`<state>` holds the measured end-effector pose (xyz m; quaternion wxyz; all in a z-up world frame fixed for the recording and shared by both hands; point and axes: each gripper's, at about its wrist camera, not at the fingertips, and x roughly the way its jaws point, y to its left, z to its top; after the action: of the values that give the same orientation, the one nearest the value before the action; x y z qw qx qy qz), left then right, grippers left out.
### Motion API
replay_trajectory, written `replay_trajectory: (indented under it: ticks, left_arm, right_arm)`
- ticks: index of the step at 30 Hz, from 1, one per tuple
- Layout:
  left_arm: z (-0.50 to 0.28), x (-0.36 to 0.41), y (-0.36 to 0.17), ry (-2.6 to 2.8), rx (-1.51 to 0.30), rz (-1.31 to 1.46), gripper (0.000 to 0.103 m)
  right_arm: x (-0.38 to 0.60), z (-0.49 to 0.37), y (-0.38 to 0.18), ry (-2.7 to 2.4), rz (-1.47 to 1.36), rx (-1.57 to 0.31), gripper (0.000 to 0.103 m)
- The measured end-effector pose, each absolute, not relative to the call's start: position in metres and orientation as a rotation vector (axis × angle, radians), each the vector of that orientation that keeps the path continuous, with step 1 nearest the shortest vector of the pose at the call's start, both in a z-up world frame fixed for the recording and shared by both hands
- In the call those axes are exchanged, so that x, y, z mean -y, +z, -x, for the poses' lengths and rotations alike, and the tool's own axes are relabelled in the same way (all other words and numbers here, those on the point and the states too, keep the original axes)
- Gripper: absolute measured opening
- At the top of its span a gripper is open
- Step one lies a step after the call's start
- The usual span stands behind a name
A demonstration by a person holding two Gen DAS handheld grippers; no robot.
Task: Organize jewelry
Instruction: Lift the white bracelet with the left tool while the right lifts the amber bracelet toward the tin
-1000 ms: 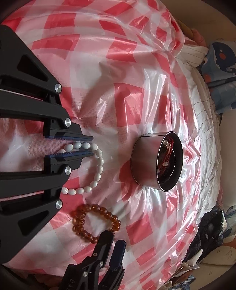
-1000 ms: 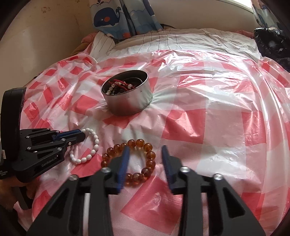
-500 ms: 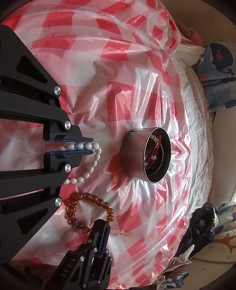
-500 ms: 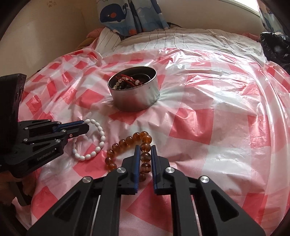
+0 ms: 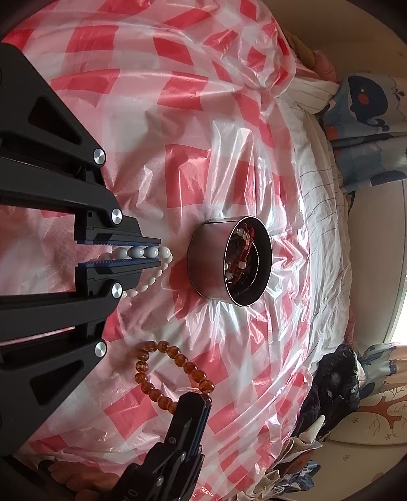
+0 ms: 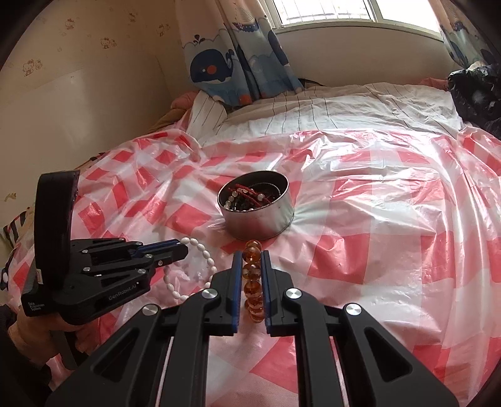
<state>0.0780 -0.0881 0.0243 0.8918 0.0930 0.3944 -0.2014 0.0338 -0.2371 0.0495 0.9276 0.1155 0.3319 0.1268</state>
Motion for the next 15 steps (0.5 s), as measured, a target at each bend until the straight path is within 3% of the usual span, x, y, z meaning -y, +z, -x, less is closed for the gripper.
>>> replay_trajectory:
  ticks: [15]
  left_arm:
    - [-0.074,0.094,0.048,-0.439,-0.751,-0.189,0.006]
  right_arm:
    - [0.239,-0.034,0.057,0.289,-0.270,-0.631,0.012]
